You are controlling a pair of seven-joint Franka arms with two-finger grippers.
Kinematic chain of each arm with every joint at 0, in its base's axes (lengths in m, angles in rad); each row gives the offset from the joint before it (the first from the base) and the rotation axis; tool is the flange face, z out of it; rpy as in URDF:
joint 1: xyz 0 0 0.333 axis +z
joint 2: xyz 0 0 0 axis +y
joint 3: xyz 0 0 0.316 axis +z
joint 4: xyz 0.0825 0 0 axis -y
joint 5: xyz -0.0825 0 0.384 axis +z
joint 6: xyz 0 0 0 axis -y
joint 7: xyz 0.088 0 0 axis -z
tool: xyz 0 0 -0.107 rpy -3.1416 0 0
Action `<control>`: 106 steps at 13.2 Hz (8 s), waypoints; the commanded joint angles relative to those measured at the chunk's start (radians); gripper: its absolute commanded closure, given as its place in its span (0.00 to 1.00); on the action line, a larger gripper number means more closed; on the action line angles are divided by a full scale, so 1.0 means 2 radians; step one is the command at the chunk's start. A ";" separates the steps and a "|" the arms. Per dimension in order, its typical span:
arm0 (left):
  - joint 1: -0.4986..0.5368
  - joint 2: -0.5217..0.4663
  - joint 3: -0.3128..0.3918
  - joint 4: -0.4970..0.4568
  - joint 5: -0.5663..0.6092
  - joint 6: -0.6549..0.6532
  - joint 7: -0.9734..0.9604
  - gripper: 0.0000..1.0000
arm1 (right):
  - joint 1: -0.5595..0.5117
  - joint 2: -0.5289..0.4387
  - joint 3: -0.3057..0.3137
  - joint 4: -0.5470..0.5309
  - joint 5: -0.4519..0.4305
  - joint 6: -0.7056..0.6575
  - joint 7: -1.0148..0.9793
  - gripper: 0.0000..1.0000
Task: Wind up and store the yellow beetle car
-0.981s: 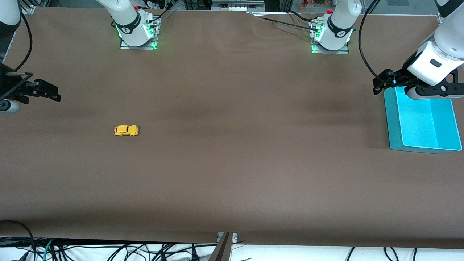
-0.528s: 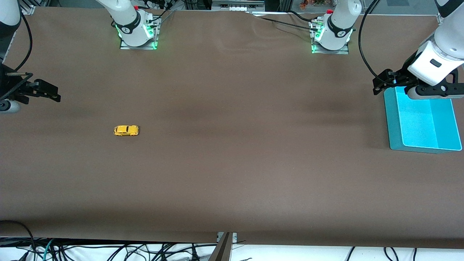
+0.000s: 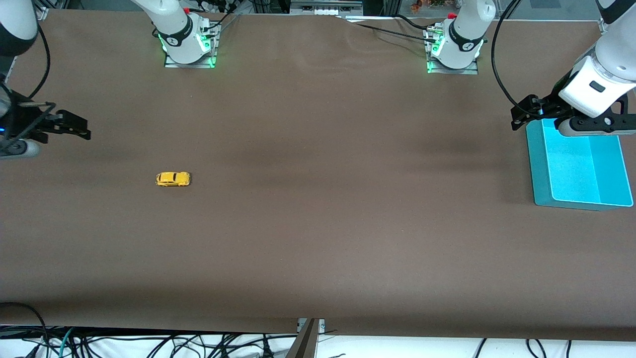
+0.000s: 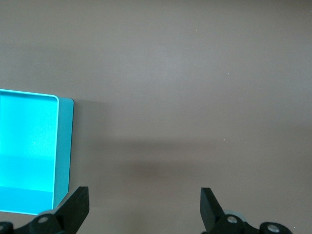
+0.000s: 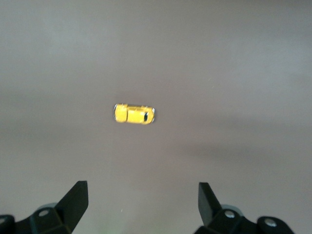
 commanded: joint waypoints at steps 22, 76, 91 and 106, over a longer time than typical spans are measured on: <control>-0.003 0.005 0.002 0.015 -0.005 -0.013 -0.001 0.00 | 0.063 0.119 -0.008 -0.230 -0.019 0.373 -0.614 0.00; -0.003 0.005 0.001 0.015 -0.004 -0.013 -0.001 0.00 | -0.096 0.140 0.024 -0.185 0.037 0.411 -0.757 0.00; -0.003 0.007 -0.009 0.013 -0.005 -0.015 0.000 0.00 | -0.035 0.108 0.055 0.071 0.037 0.026 -0.122 0.00; 0.111 0.107 -0.004 -0.064 0.007 0.031 0.449 0.00 | -0.043 0.011 0.057 0.086 -0.004 -0.011 -0.042 0.00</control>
